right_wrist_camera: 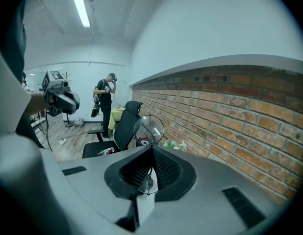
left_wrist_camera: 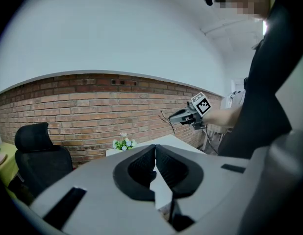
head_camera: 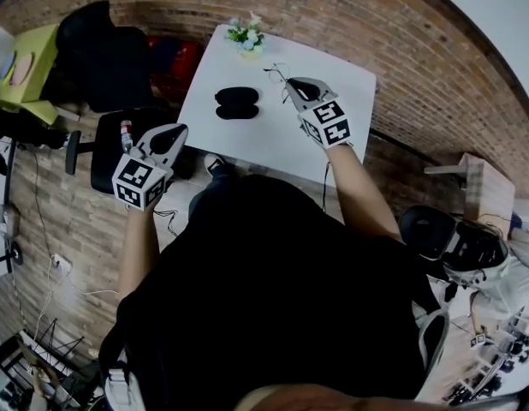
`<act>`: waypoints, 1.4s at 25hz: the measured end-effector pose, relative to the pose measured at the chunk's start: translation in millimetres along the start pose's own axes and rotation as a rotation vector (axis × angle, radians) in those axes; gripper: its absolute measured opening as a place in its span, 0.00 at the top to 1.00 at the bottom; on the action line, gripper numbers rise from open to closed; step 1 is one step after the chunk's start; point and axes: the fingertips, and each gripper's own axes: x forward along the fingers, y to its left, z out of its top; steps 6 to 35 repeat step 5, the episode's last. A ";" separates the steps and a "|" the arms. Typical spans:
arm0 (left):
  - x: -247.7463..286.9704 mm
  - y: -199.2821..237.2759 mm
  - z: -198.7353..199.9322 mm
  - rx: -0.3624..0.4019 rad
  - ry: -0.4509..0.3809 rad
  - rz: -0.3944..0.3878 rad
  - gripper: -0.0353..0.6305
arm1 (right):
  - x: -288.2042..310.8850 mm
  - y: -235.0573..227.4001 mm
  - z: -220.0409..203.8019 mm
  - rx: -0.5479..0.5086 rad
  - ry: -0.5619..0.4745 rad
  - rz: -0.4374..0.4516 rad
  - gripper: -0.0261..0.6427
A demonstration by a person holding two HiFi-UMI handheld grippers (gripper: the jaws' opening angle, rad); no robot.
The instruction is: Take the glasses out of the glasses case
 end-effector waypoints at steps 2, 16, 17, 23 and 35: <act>-0.4 -0.7 -1.4 0.000 0.000 -0.001 0.93 | -3.4 -0.2 -2.2 0.019 0.000 -0.002 0.93; 0.2 -0.1 -3.5 -0.002 0.000 0.000 0.93 | -7.2 -0.9 -5.2 0.043 -0.005 -0.003 0.93; 0.2 -0.1 -3.5 -0.002 0.000 0.000 0.93 | -7.2 -0.9 -5.2 0.043 -0.005 -0.003 0.93; 0.2 -0.1 -3.5 -0.002 0.000 0.000 0.93 | -7.2 -0.9 -5.2 0.043 -0.005 -0.003 0.93; 0.2 -0.1 -3.5 -0.002 0.000 0.000 0.93 | -7.2 -0.9 -5.2 0.043 -0.005 -0.003 0.93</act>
